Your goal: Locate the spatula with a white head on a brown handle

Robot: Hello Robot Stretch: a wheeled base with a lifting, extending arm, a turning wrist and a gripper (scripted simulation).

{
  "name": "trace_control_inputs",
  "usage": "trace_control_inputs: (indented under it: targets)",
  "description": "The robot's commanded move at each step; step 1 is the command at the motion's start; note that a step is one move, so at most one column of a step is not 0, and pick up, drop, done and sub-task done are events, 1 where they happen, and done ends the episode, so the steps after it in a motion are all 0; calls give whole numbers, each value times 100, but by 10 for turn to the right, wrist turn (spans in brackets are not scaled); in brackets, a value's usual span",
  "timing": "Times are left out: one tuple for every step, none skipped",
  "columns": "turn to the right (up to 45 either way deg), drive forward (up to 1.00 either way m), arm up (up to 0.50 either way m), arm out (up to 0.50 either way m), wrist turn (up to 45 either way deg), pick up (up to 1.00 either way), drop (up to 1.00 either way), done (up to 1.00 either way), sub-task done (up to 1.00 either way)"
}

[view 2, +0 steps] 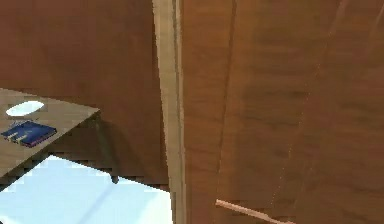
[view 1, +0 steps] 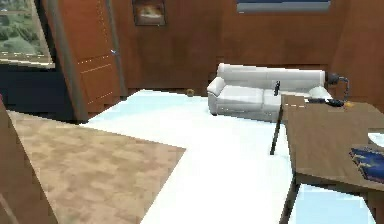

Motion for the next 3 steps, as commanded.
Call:
trace_control_inputs:
  targets:
    - [0, 80, 0, 0, 0, 0, 0, 0, 0]
    - [-450, 0, 0, 0, 0, 0, 0, 0, 0]
    - [-330, 0, 0, 0, 0, 0, 0, 0, 0]
